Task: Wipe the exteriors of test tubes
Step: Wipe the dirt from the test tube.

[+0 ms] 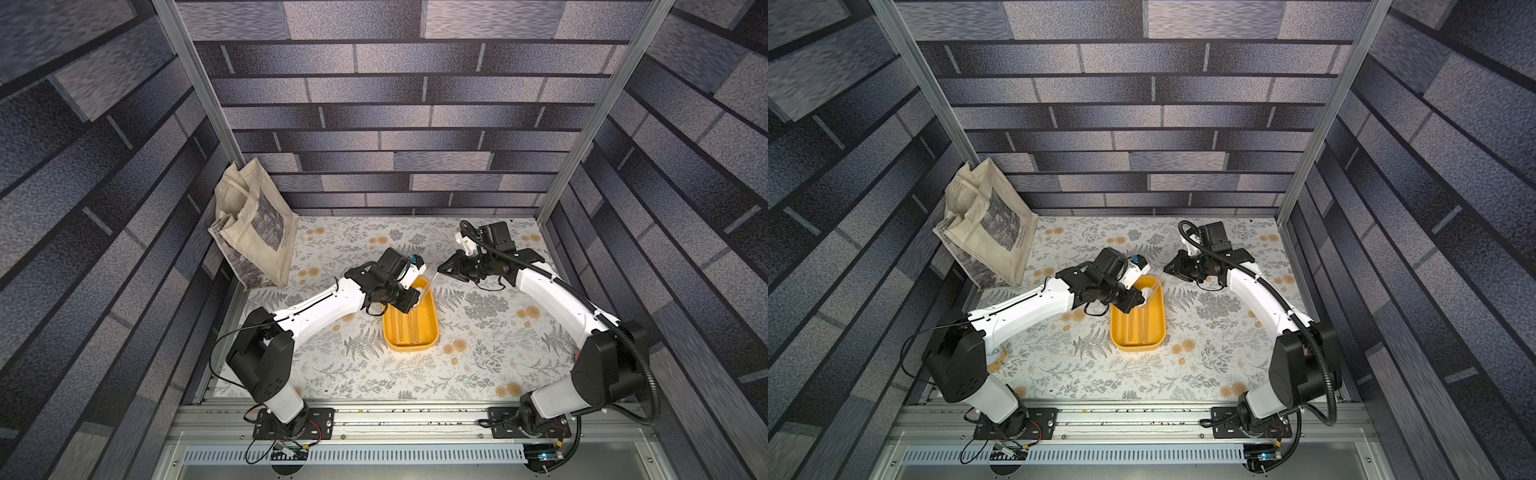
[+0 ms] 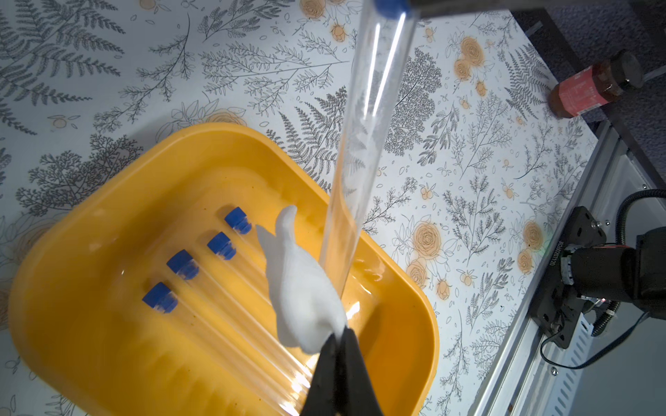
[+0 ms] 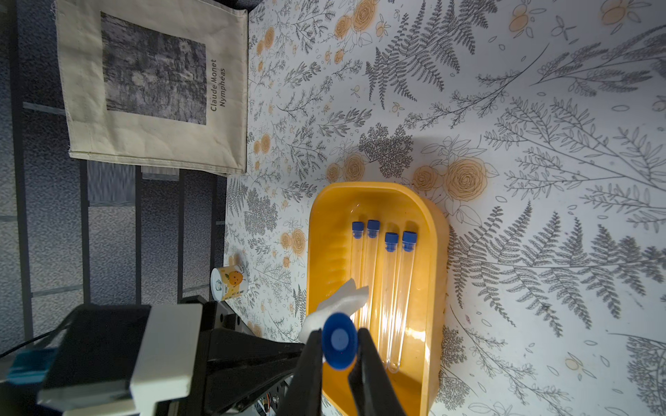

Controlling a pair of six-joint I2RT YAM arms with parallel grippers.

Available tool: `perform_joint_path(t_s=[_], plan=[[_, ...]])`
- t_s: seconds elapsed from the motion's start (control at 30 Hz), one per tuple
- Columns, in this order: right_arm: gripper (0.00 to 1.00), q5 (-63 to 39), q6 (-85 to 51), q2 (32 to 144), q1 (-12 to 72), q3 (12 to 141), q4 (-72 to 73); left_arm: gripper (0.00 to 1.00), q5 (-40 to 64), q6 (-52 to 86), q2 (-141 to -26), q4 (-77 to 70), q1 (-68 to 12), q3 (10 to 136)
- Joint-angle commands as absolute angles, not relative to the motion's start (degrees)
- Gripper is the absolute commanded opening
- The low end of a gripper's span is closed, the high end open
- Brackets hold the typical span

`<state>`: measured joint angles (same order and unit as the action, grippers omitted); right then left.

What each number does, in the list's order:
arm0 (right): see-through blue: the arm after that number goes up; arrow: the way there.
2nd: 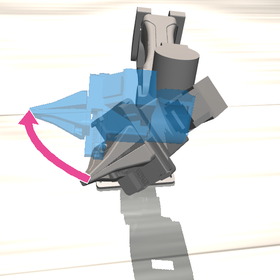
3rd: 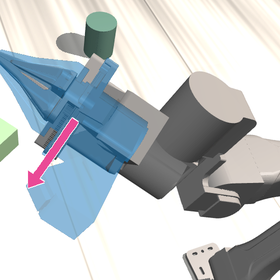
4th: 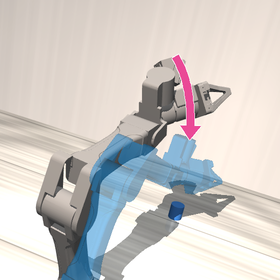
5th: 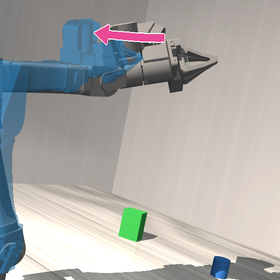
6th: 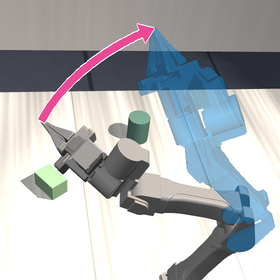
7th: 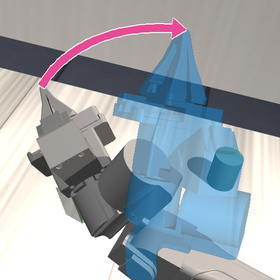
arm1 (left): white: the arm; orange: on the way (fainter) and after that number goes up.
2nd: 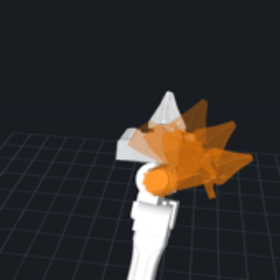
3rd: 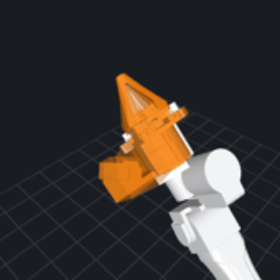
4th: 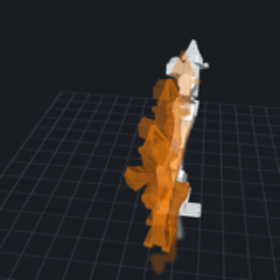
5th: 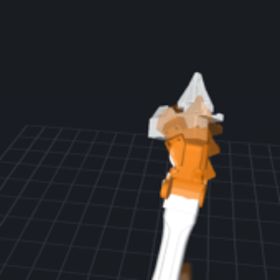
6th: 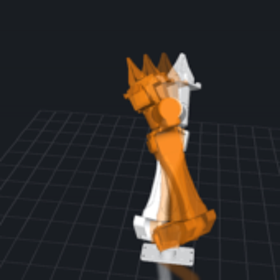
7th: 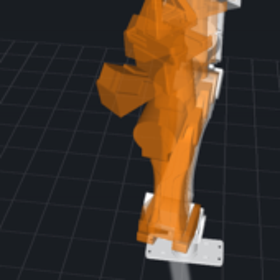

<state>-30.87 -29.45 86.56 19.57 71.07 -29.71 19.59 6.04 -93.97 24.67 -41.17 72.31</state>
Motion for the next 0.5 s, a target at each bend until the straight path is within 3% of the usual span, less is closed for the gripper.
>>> perform_joint_path(t_s=[0.0, 0.47], plan=[[0.16, -30.5, -28.9, 87.1, 19.6, 70.2, -30.5, 0.04, 22.0, 4.4, -96.2, 23.2, -40.8, 76.3], [0.16, -30.1, -29.3, 86.8, 19.6, 69.5, -30.1, 0.04, 24.4, 3.3, -102.7, 25.2, -40.8, 87.5]])
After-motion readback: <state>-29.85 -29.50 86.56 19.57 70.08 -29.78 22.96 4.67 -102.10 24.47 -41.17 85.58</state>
